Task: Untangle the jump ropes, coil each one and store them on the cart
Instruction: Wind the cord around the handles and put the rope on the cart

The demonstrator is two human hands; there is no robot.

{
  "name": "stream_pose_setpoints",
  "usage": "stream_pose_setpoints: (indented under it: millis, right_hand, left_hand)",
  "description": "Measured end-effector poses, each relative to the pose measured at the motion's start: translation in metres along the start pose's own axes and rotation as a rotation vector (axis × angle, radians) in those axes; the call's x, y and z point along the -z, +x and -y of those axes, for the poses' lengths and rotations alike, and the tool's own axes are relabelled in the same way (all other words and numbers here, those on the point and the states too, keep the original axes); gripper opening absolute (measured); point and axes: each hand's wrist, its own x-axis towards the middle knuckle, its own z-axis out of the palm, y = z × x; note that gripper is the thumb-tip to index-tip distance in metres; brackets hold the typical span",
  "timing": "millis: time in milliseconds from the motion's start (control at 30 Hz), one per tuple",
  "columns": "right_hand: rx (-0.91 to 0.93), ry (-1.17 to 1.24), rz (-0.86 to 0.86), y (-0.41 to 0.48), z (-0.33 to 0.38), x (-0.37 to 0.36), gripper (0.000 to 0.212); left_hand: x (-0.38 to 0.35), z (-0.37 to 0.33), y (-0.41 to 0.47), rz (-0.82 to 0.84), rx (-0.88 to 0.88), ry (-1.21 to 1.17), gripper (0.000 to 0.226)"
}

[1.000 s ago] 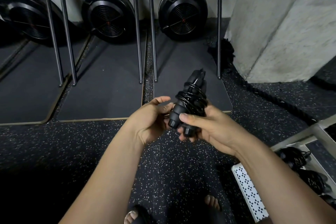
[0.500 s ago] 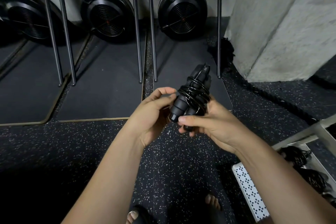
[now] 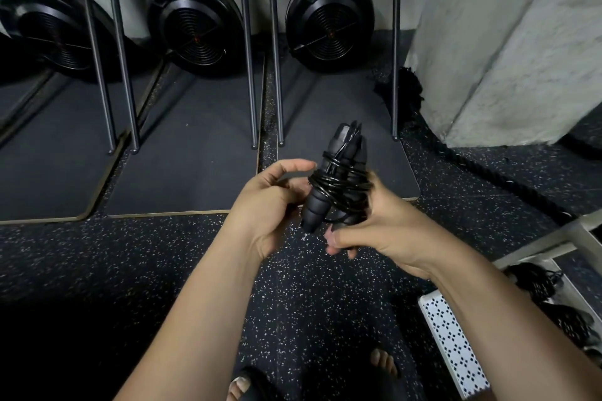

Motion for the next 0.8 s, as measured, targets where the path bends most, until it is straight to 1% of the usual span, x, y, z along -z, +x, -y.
stream_pose_setpoints:
  millis: [100,167,267,333,400,467,567,633,700,767,800]
  right_hand:
    - [-0.046,0.010,0.038,-0.002,0.002,0.000,0.089]
    - [-0.061,0.055,0.081,-0.003,0.002,-0.002,0.087]
    - [-0.057,0.117,0.101,-0.003,0.001,-0.005,0.072]
    - [-0.084,0.140,0.093,-0.003,0.001,-0.005,0.066]
    - [-0.125,0.110,0.092,-0.004,0.000,-0.005,0.061]
    - [-0.161,0.032,0.133,-0.004,-0.001,-0.005,0.057]
    - [-0.199,-0.061,0.214,-0.004,-0.001,-0.007,0.052]
    - [-0.212,-0.091,0.201,-0.003,-0.001,-0.008,0.052]
    - [-0.222,-0.105,0.164,-0.002,-0.003,-0.008,0.053]
    - [-0.223,-0.121,0.139,0.001,-0.005,-0.008,0.056]
    - [-0.220,-0.130,0.122,0.002,-0.006,-0.007,0.056]
  left_hand:
    - [0.004,-0.003,0.001,-0.053,-0.017,-0.015,0.042]
    - [0.003,-0.002,0.003,-0.086,-0.030,-0.039,0.040]
    - [-0.002,0.005,0.004,-0.140,-0.074,0.030,0.039]
    - [-0.005,0.009,0.005,-0.137,-0.079,0.082,0.043]
    - [-0.006,0.009,0.004,-0.106,-0.072,0.087,0.045]
    - [-0.006,0.007,0.003,-0.089,-0.062,0.083,0.045]
    - [-0.006,0.005,0.003,-0.138,-0.054,0.045,0.044]
    - [-0.005,0.005,0.004,-0.170,-0.062,0.048,0.044]
    - [-0.005,0.007,0.003,-0.161,-0.089,0.104,0.042]
    - [-0.005,0.006,0.003,-0.153,-0.119,0.156,0.034]
    - [-0.006,0.004,0.002,-0.149,-0.120,0.157,0.026]
